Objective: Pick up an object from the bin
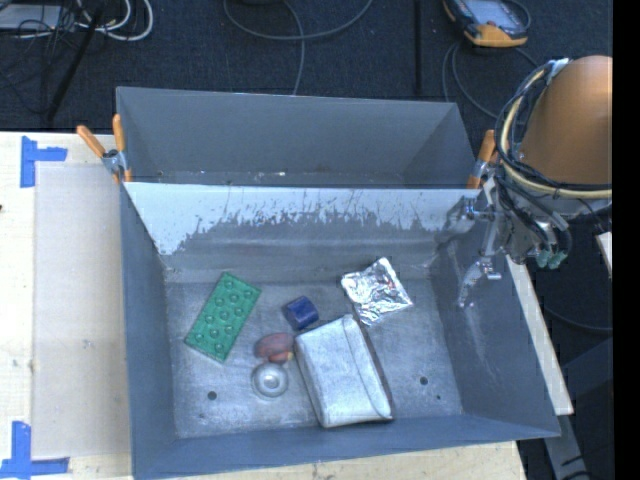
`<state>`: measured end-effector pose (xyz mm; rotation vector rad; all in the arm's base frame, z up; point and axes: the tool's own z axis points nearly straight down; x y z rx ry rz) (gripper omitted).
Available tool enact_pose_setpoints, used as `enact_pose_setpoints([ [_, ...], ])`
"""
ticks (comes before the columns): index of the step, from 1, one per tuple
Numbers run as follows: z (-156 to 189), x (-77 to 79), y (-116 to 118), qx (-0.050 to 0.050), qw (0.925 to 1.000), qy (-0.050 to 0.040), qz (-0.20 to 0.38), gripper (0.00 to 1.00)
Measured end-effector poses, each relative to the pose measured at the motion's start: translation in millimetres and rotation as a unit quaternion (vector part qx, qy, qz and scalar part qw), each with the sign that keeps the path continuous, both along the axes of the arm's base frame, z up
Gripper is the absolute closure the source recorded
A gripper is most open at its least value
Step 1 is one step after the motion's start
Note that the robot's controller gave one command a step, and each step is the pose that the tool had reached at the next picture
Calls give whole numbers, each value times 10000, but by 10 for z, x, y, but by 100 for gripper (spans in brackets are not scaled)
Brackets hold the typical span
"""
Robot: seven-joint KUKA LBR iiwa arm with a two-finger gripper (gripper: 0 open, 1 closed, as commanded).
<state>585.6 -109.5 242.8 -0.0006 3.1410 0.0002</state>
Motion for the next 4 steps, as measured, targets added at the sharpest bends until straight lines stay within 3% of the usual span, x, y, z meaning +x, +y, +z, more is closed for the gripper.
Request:
enact_pose_setpoints([
  [1, -880, 365, 611, 17, 9988, 28, -489, 0],
  [2, -1154, 237, 298, 0, 9965, 15, -834, 0],
  [3, -1042, 280, 457, 2, 9971, -7, -764, 0],
  [4, -1684, 172, 418, 14, 9910, -26, -1339, 0],
])
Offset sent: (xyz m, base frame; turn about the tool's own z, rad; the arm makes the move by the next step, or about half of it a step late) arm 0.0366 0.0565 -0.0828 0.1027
